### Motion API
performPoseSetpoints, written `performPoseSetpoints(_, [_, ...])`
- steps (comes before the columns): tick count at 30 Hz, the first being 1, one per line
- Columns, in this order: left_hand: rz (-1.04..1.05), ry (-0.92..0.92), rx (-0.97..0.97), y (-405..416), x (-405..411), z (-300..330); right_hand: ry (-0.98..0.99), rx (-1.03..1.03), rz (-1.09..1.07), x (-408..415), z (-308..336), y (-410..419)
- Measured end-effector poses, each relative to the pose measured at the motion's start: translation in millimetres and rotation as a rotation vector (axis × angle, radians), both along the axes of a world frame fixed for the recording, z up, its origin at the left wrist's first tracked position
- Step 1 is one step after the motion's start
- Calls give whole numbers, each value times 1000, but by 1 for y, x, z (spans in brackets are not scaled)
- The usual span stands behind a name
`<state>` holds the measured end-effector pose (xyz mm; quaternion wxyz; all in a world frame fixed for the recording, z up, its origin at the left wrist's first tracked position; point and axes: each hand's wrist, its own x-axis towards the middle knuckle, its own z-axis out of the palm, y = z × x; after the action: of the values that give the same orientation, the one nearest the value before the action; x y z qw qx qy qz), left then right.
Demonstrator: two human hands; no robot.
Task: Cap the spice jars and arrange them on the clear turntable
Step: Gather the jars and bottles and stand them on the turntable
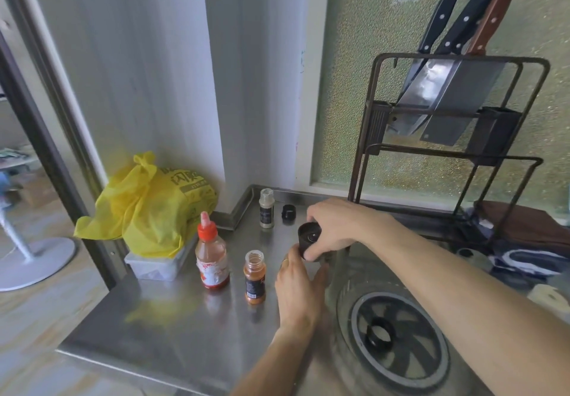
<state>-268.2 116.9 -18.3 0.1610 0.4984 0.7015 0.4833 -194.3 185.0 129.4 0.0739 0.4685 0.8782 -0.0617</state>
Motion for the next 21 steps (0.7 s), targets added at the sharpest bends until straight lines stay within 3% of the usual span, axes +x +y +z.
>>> performPoseSetpoints(12, [-79,65,-55,-33,-6,12,-22,113,31,-9,13,-15])
performPoseSetpoints(15, [-22,151,116,-72,-23,5,128,177,55,-10,26,-10])
performPoseSetpoints(18, [186,232,396,-91,-54,-6,337,179,-14,-6,43,8])
performPoseSetpoints(21, [260,182,320,-88,-79,-8,358,181,-82,-10,51,31])
